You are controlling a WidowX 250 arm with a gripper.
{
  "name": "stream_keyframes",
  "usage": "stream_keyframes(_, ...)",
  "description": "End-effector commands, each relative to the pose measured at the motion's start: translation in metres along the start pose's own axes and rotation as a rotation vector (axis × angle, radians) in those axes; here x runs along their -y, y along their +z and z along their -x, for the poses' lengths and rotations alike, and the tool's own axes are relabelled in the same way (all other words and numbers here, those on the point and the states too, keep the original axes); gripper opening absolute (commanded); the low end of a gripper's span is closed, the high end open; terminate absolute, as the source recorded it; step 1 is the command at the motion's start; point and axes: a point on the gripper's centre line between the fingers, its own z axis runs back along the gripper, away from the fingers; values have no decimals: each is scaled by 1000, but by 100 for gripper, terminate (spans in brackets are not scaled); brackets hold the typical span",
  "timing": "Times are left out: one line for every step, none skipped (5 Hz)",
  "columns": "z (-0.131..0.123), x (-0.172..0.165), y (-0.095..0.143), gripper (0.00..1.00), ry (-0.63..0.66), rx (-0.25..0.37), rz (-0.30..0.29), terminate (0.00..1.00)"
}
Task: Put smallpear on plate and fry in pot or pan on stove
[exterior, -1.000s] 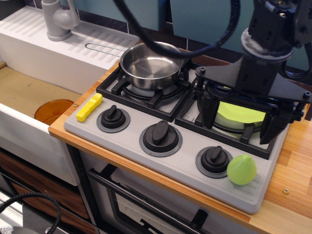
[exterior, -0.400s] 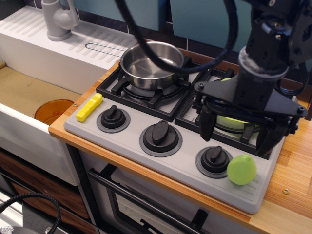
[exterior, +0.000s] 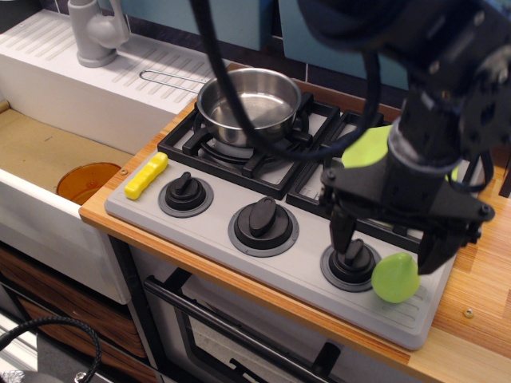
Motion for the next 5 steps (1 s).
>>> stream_keyframes(-3, 11, -18, 100, 20, 62, 27, 0)
stream_keyframes(-3, 16, -28, 100, 29, 74, 22, 0)
stream_keyframes(-1, 22, -34, 0, 48, 68, 8, 0)
stream_keyframes(0, 24, -27, 0, 47, 39, -4, 0)
stream_keyframes(-3, 23, -11, 0, 48, 3, -14, 0)
